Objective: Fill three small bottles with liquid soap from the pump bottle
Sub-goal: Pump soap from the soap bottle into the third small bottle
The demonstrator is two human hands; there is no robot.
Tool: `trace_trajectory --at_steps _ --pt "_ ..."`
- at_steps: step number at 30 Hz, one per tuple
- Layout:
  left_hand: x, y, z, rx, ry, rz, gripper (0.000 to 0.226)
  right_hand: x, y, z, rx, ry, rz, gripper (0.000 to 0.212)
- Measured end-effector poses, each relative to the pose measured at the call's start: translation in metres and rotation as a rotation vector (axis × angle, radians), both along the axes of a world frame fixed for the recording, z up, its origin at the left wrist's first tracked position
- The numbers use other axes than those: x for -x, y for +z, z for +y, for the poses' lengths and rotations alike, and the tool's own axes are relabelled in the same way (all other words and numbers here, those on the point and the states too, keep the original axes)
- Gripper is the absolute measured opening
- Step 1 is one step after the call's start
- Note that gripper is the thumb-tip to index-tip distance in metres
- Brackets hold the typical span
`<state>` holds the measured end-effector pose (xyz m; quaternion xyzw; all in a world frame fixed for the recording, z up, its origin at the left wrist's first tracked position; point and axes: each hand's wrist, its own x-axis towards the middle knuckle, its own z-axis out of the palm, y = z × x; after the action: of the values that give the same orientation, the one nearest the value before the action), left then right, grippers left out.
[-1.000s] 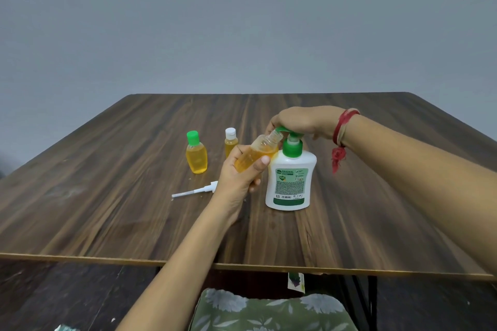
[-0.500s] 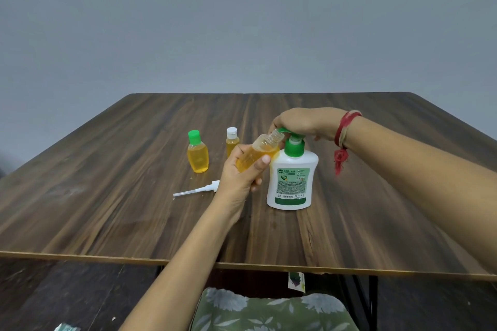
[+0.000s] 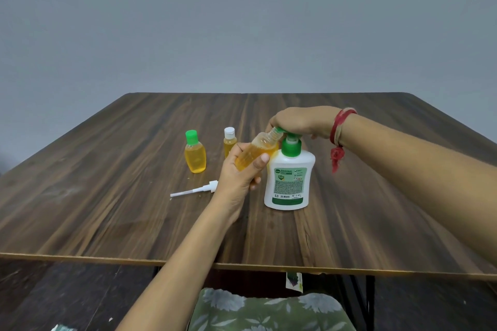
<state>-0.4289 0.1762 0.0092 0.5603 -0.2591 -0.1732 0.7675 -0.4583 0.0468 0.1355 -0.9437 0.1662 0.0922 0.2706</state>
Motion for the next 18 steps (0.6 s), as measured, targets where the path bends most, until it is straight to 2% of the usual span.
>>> trace_trajectory --at_steps 18 --pt "0.0017 -0.0005 -0.002 0.027 0.01 0.007 0.054 0.0039 -0.0017 -0.0019 -0.073 -0.045 -0.002 0.038"
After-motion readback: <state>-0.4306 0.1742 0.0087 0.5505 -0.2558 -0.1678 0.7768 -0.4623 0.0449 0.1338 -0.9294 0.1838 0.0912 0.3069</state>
